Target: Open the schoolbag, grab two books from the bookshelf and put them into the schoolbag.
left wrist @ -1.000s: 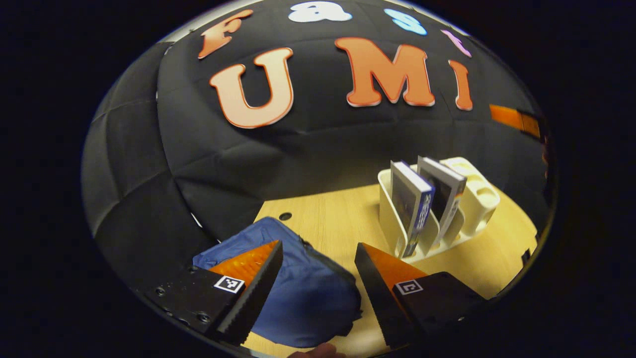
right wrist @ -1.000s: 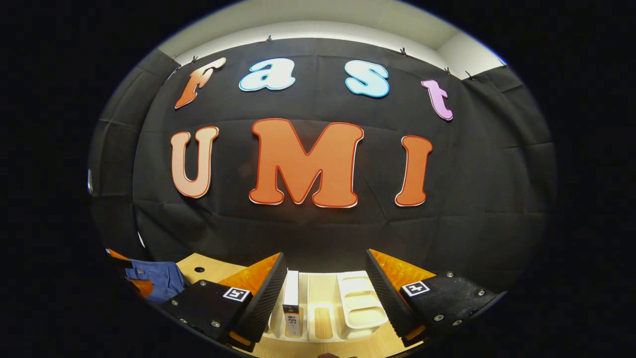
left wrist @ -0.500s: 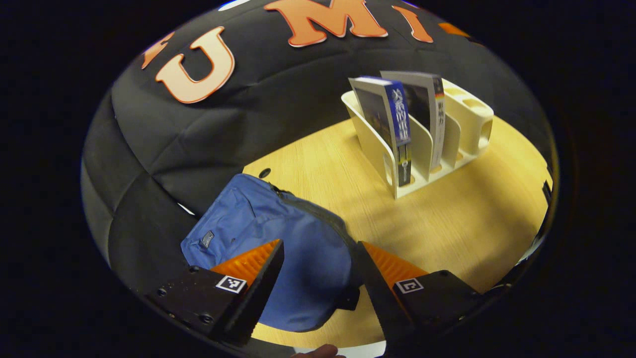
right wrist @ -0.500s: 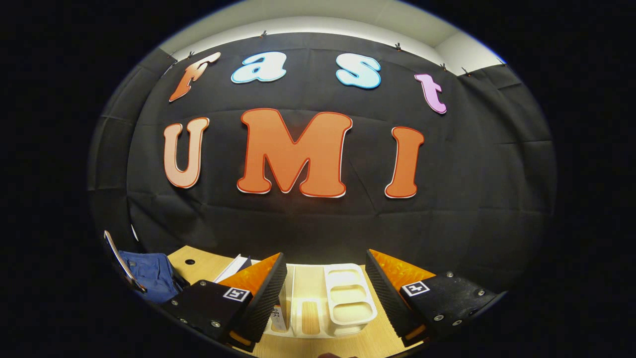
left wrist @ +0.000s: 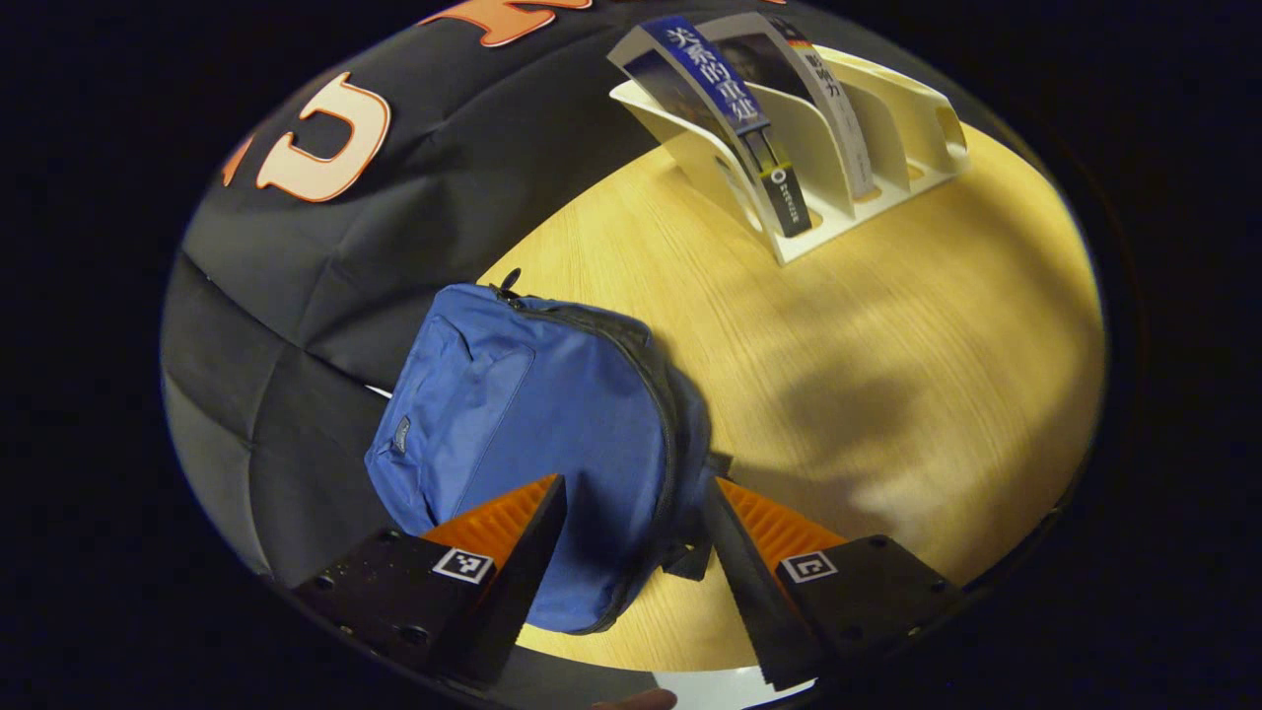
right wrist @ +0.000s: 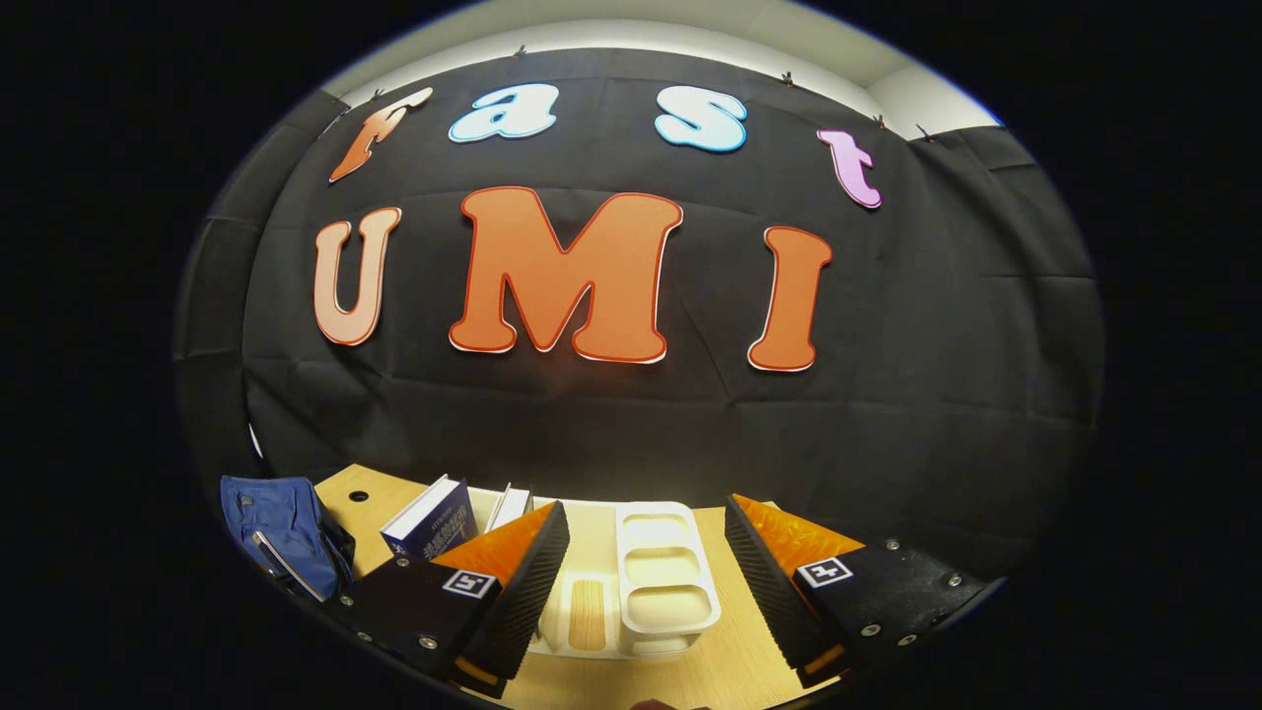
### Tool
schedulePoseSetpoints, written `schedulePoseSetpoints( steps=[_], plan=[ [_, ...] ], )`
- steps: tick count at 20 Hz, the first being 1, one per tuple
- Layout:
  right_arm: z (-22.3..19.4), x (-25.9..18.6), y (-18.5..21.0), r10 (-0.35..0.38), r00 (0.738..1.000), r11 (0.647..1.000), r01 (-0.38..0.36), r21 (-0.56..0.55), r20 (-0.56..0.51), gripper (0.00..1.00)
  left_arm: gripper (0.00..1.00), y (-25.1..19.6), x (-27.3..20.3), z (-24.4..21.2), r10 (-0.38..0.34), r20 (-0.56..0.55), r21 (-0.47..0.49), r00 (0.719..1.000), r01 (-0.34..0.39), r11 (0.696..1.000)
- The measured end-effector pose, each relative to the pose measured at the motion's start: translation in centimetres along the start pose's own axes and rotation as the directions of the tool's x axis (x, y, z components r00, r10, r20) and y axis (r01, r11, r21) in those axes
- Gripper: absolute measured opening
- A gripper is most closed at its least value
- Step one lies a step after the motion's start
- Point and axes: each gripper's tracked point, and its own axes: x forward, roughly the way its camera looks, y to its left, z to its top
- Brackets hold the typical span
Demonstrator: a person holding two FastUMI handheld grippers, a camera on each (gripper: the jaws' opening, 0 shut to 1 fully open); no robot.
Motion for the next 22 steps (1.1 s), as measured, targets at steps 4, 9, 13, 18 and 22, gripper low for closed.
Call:
schedulePoseSetpoints(
  steps=[4,9,13,18,22],
  plan=[
    [-0.2,0.3,0.0,0.015,1.000,1.000,-0.015,-0.008,-0.001,0.95,0.84,0.7,0.4,-0.6,0.081,-0.031,0.040,0.996,-0.079,0.996],
    [-0.3,0.5,-0.2,0.019,1.000,1.000,-0.019,-0.012,0.002,0.95,0.59,1.3,0.1,-0.8,0.114,-0.038,0.035,0.993,-0.112,0.993],
    [-0.3,0.6,0.0,0.018,1.000,1.000,-0.018,-0.002,0.001,0.95,0.18,2.4,-1.2,1.2,0.113,0.009,0.026,0.994,-0.113,0.993],
    [-0.5,0.5,1.6,0.050,0.999,0.999,-0.050,0.006,-0.012,0.95,0.09,4.9,-2.6,3.5,0.071,0.060,0.000,0.996,-0.071,0.997],
    [-0.5,0.6,4.8,0.118,0.992,0.993,-0.117,0.016,-0.045,0.95,0.07,8.9,-4.8,6.5,0.094,0.149,-0.003,0.984,-0.095,0.995]
  ],
)
